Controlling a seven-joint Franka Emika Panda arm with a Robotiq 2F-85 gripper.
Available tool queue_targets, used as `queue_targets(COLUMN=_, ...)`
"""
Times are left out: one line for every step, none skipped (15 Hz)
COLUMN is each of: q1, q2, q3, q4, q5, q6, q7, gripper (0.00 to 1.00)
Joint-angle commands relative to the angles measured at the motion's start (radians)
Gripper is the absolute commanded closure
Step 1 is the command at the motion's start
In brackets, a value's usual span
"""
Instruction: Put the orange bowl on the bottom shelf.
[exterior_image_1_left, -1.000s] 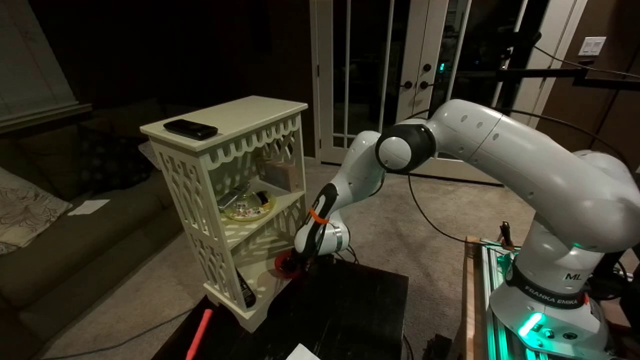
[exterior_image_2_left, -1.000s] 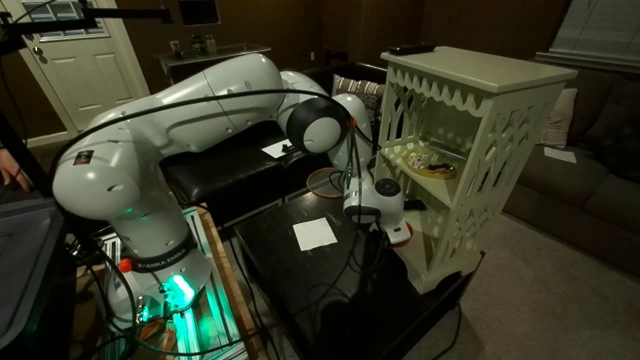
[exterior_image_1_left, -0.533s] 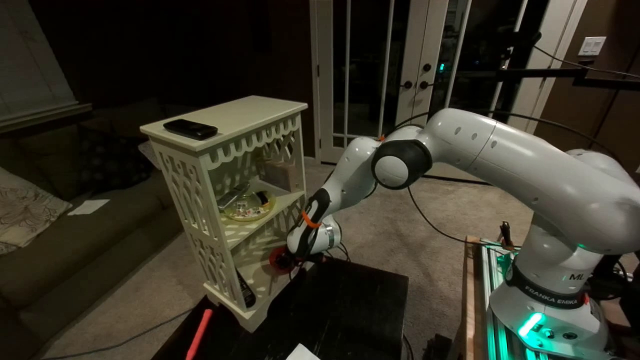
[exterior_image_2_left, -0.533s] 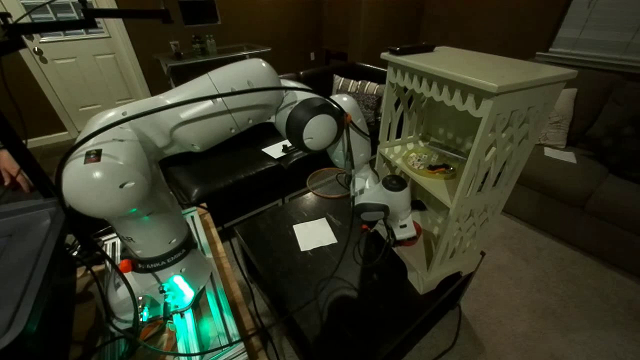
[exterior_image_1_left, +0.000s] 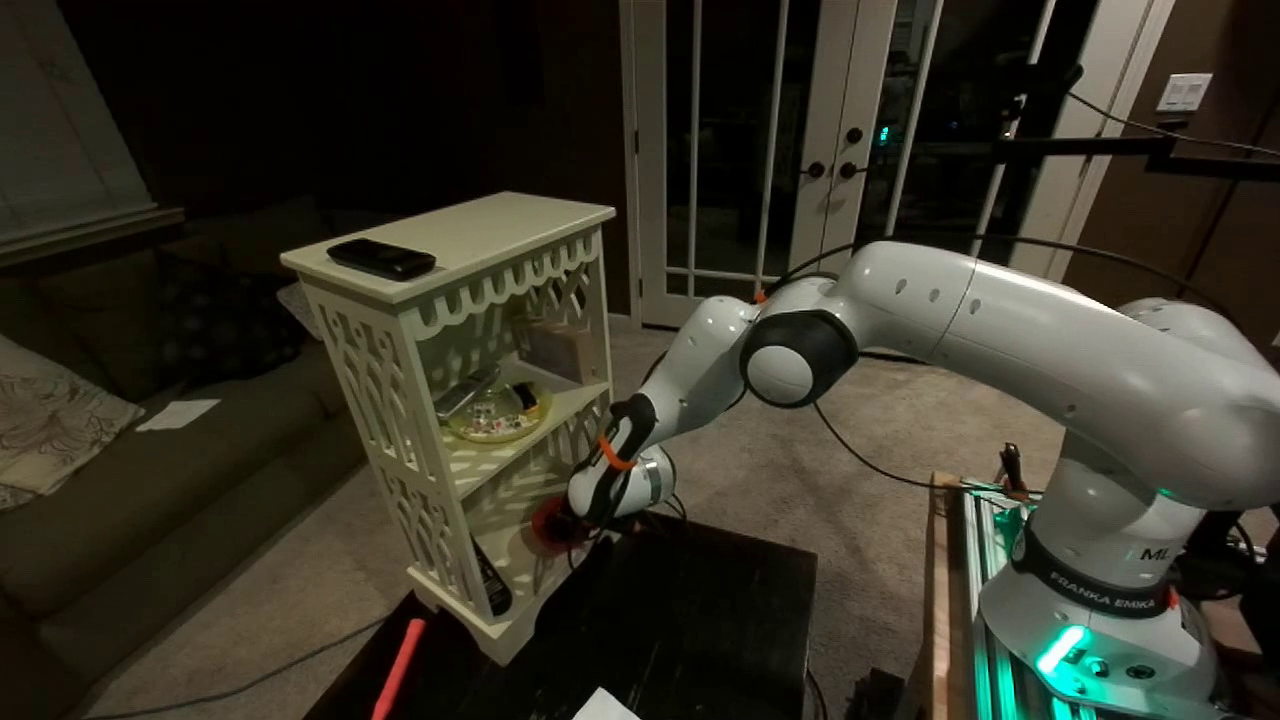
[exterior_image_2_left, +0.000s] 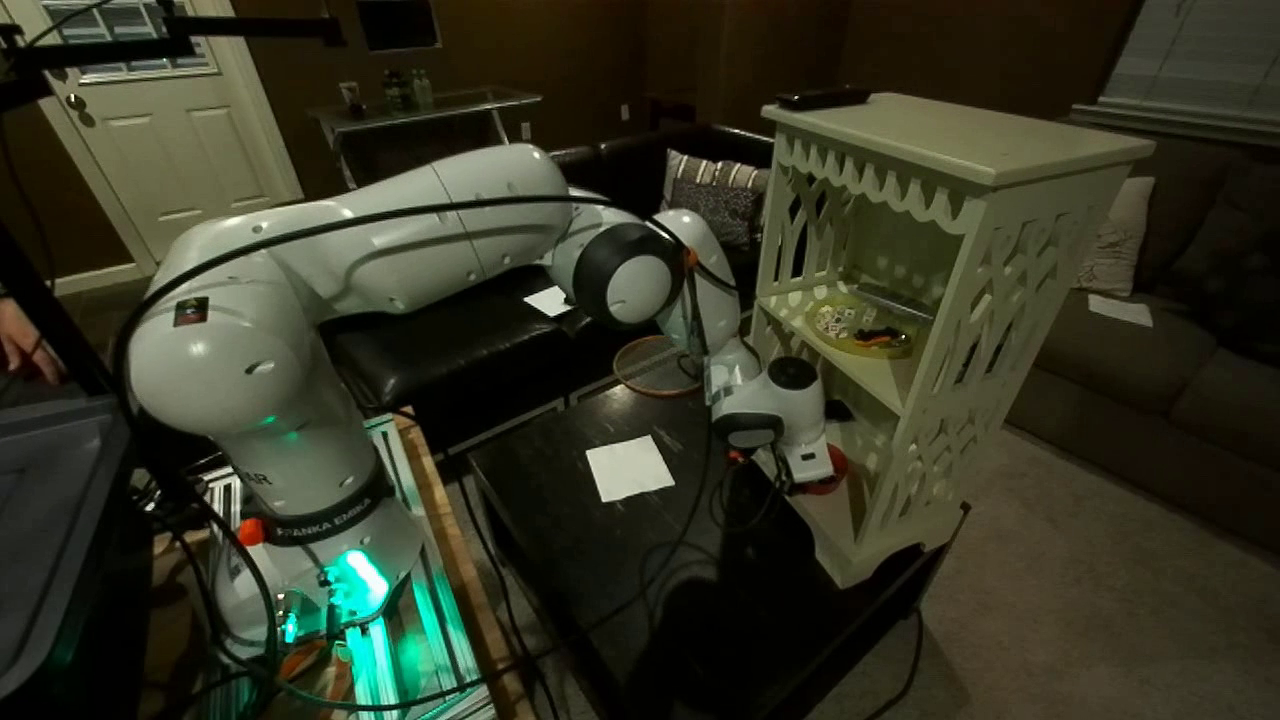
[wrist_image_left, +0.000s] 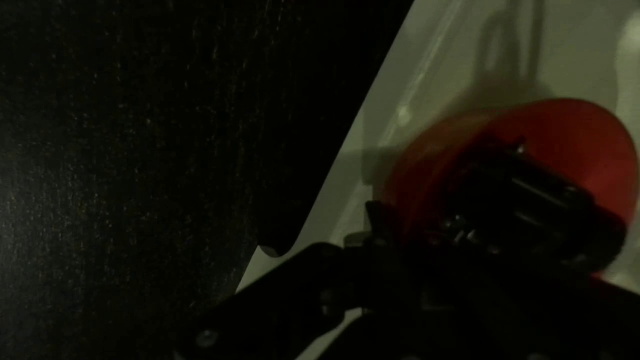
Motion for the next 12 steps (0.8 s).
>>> queue_targets(q1=0.004, q2=0.035, q3=-0.003, q4=0.069, q5=-0.009, q6=-0.035, q7=0.017, gripper=0.63)
queue_targets(q1=0.002, q2=0.036, q3=0.000, q4=0.073, q5=-0.010, q6=-0.037, q7=0.015, gripper=0.57)
queue_targets(q1=-0.006, q2=0.034, q3=0.010, q4=0.077, q5=-0.012, q6=-0.043, q7=0.005, gripper=0.49)
queue_targets(q1=-0.006, q2=0.033, q3=0.011, q4=0.078, q5=-0.013, q6=-0.050, q7=0.004, gripper=0.43)
queue_targets(q1=-0.014, q2=0.020, q3=0.020, q4=0.068, q5=-0.016, q6=-0.064, q7=-0.008, gripper=0.37)
queue_targets(q1=-0.014, q2=0.014, q3=0.019, q4=0.062, q5=-0.018, q6=-0.068, q7=-0.012, gripper=0.29)
queue_targets(q1=-0.018, q2=0.002, q3=0.018, q4=0.048, q5=-0.021, q6=-0.076, q7=-0.022, gripper=0.23)
queue_targets(q1=-0.021, q2=-0.006, q3=0.016, q4=0.038, q5=-0.023, q6=-0.076, q7=-0.032, gripper=0.15)
queue_targets(q1=-0.026, q2=-0.020, q3=0.012, q4=0.020, q5=-0.025, q6=-0.083, q7=-0.042, gripper=0.08)
queue_targets(q1=-0.028, q2=-0.030, q3=0.006, q4=0.009, q5=-0.026, q6=-0.088, q7=-0.052, gripper=0.02)
queue_targets(q1=-0.042, q2=-0.050, q3=0.014, q4=-0.012, q5=-0.021, q6=-0.091, q7=-0.084, gripper=0.00)
queue_targets(q1=-0.047, q2=-0.061, q3=0.012, q4=-0.022, q5=-0.020, q6=-0.096, q7=-0.098, gripper=0.00)
